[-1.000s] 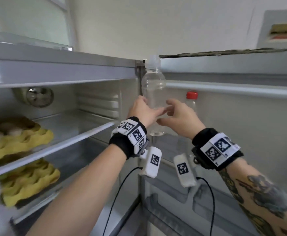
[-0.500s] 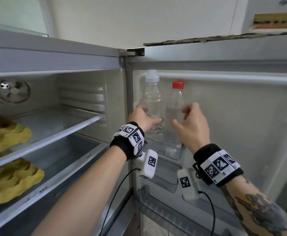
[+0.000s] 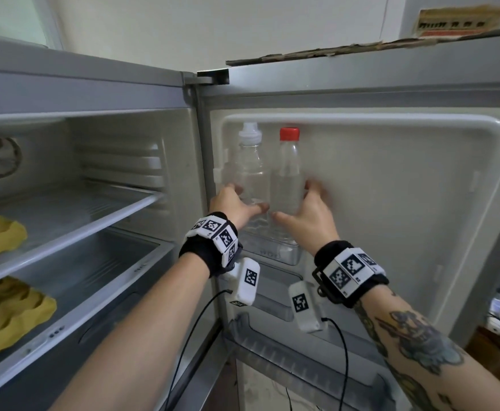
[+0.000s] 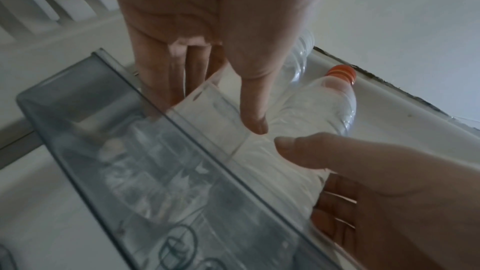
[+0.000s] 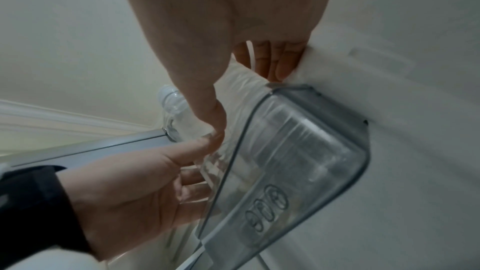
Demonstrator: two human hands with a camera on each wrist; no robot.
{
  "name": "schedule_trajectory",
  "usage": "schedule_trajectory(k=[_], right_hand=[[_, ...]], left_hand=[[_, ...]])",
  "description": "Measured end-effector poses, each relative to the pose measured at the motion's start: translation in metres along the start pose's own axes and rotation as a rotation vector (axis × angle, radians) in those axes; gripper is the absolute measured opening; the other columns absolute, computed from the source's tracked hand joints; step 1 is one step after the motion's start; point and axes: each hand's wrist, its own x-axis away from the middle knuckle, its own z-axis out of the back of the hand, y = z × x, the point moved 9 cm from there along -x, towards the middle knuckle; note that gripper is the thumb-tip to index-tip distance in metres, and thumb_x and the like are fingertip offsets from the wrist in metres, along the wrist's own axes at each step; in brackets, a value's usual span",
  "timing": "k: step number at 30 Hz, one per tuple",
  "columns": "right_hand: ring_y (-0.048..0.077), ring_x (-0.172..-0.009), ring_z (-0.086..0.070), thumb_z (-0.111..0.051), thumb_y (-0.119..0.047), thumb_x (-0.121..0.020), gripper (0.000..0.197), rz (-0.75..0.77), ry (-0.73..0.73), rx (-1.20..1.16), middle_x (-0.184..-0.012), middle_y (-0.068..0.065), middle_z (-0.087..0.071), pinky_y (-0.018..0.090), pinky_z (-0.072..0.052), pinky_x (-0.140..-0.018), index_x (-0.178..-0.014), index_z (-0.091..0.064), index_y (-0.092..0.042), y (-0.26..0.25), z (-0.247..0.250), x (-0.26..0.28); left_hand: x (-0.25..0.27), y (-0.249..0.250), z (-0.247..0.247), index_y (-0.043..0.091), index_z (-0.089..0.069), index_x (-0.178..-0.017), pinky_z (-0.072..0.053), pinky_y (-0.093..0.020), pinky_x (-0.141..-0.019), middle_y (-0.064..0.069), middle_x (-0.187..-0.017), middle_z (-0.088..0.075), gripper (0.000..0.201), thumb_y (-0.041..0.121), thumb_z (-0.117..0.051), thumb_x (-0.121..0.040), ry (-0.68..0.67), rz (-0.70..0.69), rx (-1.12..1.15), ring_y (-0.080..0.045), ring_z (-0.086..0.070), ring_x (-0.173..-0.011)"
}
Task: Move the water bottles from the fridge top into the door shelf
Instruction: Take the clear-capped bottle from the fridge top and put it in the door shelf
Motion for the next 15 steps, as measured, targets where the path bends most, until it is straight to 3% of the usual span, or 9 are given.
schedule_trajectory(k=[8,15], right_hand=[[0.028,-0.109,-0.057,-0.076,-0.043,-0.063,0.061,0.036,0.006,0.023,-0.107,0.004,-0.062,0.043,-0.051,-0.088,-0.11,-0.048,-0.017,0.002,0.005,-0.003],[0.027,-0.104,-0.061,-0.072,-0.053,-0.055,0.077,0.033,0.026,0.051,-0.111,0.006,-0.061,0.039,-0.052,-0.086,-0.116,-0.048,-0.014,0.011,0.003,-0.006]], left_hand=[[-0.005,0.002,-0.006,0.012,-0.049,-0.128,-0.046,-0.032,-0.096,-0.005,-0.122,-0.062,0.075,0.043,-0.082,-0.068,-0.039,-0.023,-0.016,-0.023,-0.059,-0.113],[-0.002,0.001,-0.011,0.011,-0.045,-0.132,-0.045,-0.032,-0.098,-0.006,-0.129,-0.059,0.08,0.036,-0.084,-0.068,-0.063,-0.062,-0.128,-0.024,-0.057,-0.117]])
